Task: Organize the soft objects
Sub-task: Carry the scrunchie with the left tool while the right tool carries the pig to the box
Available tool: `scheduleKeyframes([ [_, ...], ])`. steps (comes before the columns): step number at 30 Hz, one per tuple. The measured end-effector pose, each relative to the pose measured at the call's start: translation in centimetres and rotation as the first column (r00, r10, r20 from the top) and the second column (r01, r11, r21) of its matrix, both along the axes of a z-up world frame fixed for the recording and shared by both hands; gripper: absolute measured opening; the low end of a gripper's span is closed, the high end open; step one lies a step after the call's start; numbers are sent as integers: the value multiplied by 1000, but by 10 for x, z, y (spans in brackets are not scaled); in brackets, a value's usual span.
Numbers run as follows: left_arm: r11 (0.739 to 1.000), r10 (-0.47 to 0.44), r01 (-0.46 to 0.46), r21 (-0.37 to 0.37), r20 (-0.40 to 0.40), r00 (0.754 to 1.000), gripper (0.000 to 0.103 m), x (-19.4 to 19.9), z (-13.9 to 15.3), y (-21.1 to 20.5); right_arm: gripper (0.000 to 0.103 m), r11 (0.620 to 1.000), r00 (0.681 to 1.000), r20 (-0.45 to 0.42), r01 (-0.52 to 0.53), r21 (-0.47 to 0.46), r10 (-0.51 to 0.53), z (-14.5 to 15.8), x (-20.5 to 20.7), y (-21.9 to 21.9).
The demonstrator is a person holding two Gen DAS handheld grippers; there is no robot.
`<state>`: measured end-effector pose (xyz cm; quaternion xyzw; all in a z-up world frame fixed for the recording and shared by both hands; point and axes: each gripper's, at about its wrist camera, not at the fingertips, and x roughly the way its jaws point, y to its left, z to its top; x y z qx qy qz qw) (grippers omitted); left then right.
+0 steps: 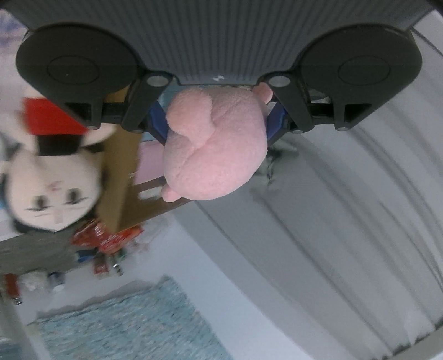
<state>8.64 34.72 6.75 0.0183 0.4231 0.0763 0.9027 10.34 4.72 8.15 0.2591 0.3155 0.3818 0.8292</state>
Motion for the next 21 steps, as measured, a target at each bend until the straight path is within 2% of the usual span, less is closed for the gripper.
scheduleKeyframes([
  [1,1000,-17,17,21,-29,999,15,7,-7,2,70,1000,1000,-2,-15,-12,15,-2,4,12],
  [4,997,-37,47,64,-144,989,32,29,-27,8,70,998,999,0,-46,-43,46,-3,7,40],
  [5,993,-43,60,104,-163,986,31,32,-34,9,70,997,998,-3,-56,-49,56,-5,8,46],
  [6,982,-47,77,170,-170,984,37,35,-37,6,70,996,998,-5,-66,-57,66,-5,8,53],
  [8,951,-67,116,287,-175,982,58,34,-39,-4,70,993,997,1,-83,-86,83,-6,5,63],
  [9,934,-89,140,330,-166,982,61,31,-37,-9,70,990,996,6,-89,-106,90,-6,4,69],
  [10,923,-115,163,347,-154,981,59,25,-33,-13,70,988,995,8,-94,-118,96,-7,4,74],
  [12,920,-138,172,352,-120,983,41,13,-23,-18,70,985,994,2,-108,-136,109,-9,5,82],
  [14,939,-162,193,285,-129,978,11,8,-11,-18,70,980,993,5,-118,-162,120,-7,4,89],
  [16,961,-160,197,194,-195,968,10,11,-13,-15,71,972,990,5,-135,-195,138,-9,10,95],
  [17,963,-163,208,171,-245,956,9,16,-20,-15,71,967,989,3,-144,-209,148,-9,11,99],
  [19,958,-150,215,188,-309,939,9,28,-40,-18,71,957,985,-5,-167,-238,171,-8,15,107],
  [21,965,-132,204,164,-369,920,6,45,-58,-13,71,946,982,-9,-186,-266,190,-6,17,114],
])
